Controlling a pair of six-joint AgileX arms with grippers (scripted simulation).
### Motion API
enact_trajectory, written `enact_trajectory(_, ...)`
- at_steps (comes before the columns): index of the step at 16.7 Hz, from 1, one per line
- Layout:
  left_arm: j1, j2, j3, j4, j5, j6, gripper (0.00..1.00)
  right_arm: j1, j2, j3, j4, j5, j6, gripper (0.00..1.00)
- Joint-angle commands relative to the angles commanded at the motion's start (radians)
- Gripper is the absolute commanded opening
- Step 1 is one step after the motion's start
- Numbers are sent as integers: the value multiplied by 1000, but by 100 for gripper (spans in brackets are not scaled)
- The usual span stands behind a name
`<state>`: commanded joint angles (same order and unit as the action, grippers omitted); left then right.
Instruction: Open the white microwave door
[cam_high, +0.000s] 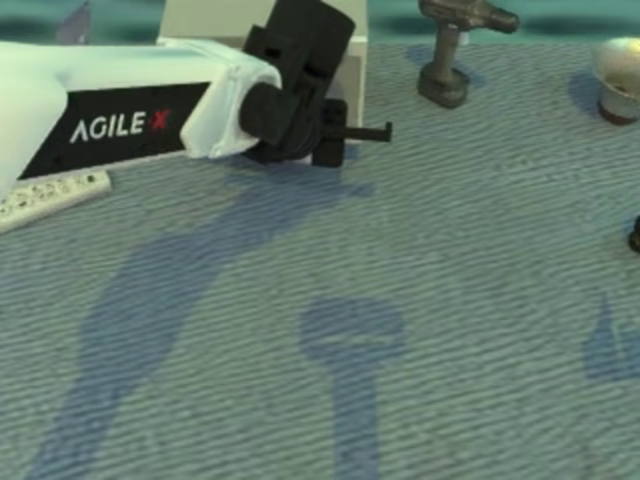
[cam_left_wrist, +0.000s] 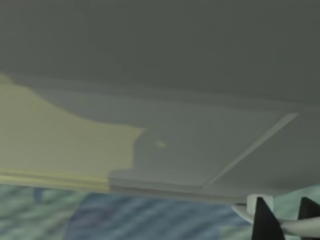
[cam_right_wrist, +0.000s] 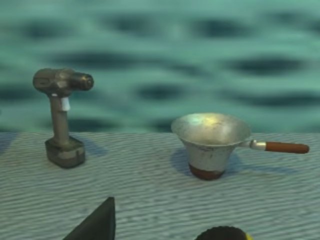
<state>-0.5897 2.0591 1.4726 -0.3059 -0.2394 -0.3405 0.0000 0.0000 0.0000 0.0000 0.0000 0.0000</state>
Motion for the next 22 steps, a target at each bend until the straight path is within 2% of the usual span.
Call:
enact_trajectory(6,17,-37,-57,31,30,52,0,0,0,0,0,0,0,100)
enact_trajectory(22,18,-37,-57,31,31,52,0,0,0,0,0,0,0,100)
